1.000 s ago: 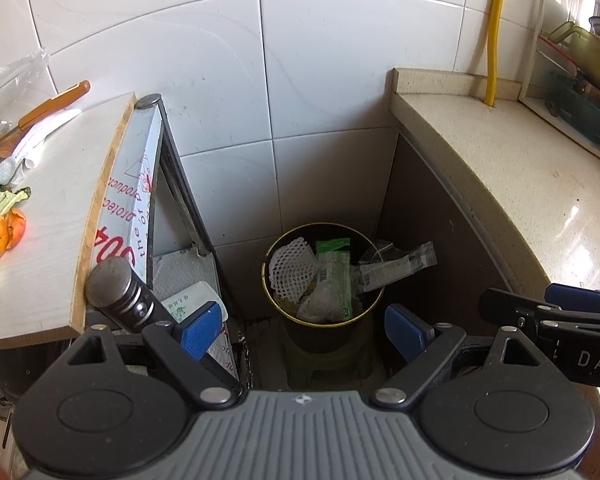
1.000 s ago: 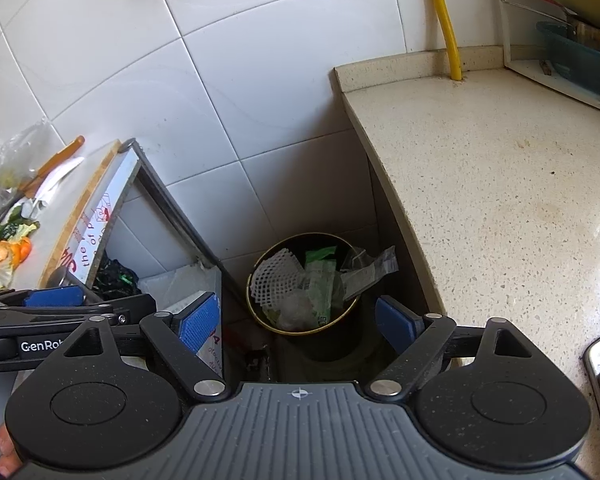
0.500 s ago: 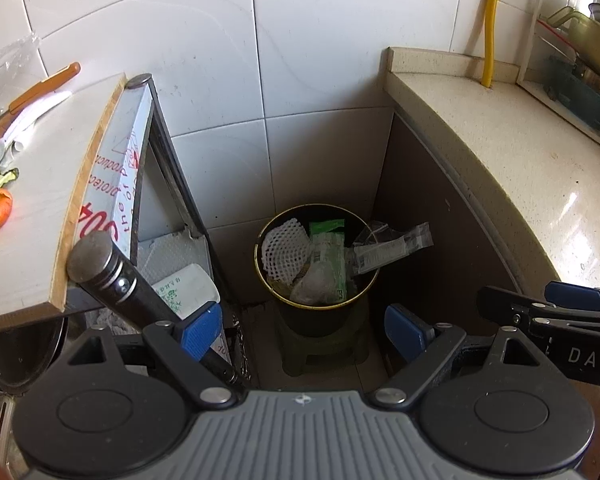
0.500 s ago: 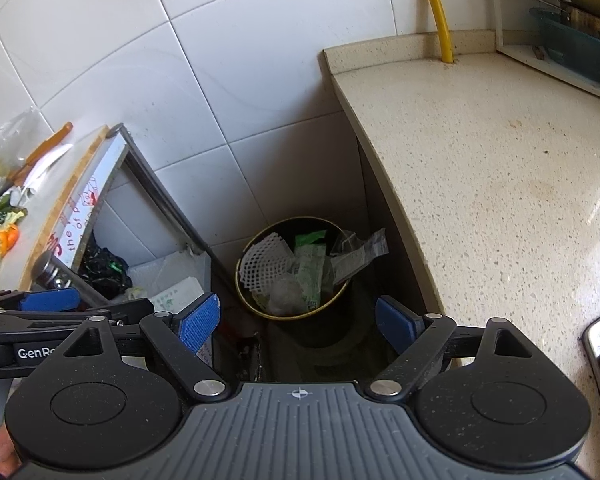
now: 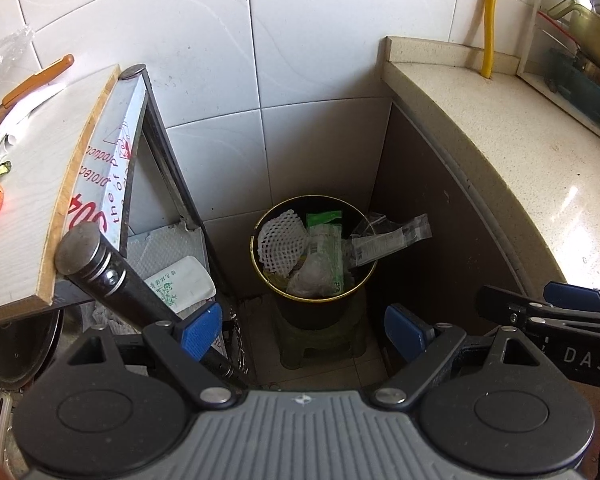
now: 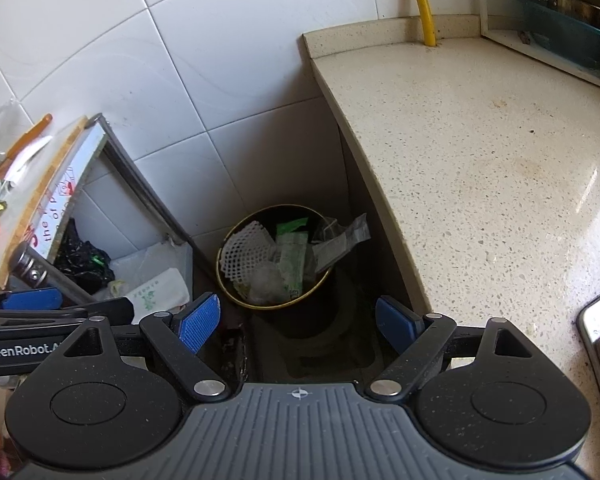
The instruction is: Collect trash
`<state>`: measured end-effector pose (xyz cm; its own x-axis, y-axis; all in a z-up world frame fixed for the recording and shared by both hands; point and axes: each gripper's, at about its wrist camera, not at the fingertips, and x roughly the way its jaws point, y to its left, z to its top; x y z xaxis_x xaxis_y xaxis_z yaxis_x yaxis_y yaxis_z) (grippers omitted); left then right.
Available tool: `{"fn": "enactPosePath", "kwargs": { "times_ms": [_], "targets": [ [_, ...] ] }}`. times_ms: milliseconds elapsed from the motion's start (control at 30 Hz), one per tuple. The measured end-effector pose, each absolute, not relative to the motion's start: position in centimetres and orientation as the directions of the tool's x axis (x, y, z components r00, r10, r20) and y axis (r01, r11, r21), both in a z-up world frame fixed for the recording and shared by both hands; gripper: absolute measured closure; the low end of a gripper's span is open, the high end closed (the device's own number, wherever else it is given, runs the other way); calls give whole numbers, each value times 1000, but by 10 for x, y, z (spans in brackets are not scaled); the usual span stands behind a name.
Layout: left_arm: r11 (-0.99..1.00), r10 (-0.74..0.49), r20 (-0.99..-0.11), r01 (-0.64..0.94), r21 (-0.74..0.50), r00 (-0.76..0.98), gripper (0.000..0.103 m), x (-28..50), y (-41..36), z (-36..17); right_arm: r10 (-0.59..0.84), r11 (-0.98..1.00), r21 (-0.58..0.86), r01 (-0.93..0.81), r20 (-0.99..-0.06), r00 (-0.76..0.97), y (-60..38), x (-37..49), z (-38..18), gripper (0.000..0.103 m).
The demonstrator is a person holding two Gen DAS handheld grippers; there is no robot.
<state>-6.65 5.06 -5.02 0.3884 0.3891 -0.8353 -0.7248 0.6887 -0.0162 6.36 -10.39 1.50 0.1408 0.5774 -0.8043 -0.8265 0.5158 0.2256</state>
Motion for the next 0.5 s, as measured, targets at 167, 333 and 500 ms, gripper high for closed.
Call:
{"fn": "enactPosePath", "kwargs": {
  "times_ms": [167, 333, 500],
  "targets": [
    [692, 388, -836, -722, -13, 387, 15, -63, 51, -52, 584, 507, 233, -830, -801, 133, -104, 63, 17, 14],
    [693, 391, -836, -720, -8, 386, 15, -61, 51, -53, 580, 512, 235, -826, -804, 131, -104, 66, 16, 13],
    [690, 406, -831, -723, 7, 380, 15, -60, 49, -53, 579, 518, 239, -821, -805, 130, -104, 66, 15, 13]
  ]
}}
